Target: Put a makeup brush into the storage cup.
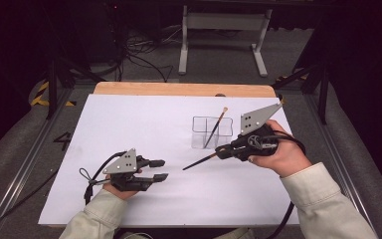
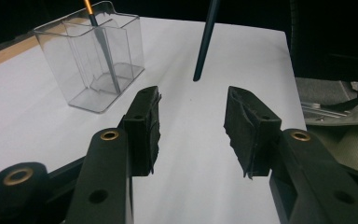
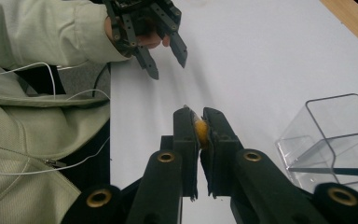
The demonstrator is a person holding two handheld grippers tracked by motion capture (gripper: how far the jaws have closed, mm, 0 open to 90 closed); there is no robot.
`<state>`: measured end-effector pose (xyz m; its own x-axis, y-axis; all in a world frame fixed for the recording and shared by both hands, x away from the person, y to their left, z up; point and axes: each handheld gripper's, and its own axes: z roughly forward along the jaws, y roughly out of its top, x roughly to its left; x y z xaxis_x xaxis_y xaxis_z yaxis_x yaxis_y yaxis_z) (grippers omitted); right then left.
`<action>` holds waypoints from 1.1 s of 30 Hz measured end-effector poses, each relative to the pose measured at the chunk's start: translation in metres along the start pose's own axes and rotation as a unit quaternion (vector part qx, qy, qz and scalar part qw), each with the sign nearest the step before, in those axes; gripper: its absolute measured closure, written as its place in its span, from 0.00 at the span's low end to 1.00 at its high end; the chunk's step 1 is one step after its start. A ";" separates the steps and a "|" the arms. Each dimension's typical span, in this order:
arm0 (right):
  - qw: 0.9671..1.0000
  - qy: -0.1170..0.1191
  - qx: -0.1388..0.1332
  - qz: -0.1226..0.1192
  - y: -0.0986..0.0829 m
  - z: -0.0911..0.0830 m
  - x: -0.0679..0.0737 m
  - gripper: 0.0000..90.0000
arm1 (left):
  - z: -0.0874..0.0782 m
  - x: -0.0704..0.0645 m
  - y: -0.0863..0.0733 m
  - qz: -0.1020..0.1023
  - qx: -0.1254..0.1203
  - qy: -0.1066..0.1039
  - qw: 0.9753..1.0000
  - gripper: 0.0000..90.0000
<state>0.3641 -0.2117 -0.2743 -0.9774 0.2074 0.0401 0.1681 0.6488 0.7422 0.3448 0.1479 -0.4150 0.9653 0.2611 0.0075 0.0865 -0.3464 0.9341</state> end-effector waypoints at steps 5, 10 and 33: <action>1.000 -0.010 0.015 0.000 0.008 -0.006 -0.005 0.94 | -0.004 0.001 -0.002 -0.004 0.001 0.007 1.000 0.61; 1.000 -0.017 0.017 0.007 0.011 -0.012 -0.011 0.94 | -0.006 0.000 -0.003 -0.005 0.000 0.012 1.000 0.61; 0.996 -0.074 0.035 0.046 0.026 -0.042 -0.039 0.94 | -0.009 0.001 -0.005 -0.009 0.003 0.021 1.000 0.60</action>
<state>0.4013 -0.2335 -0.2281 -0.9287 0.3709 0.0032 0.2702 0.6705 0.6909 0.3430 0.1577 -0.4170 0.9525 0.3045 0.0057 0.1053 -0.3465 0.9321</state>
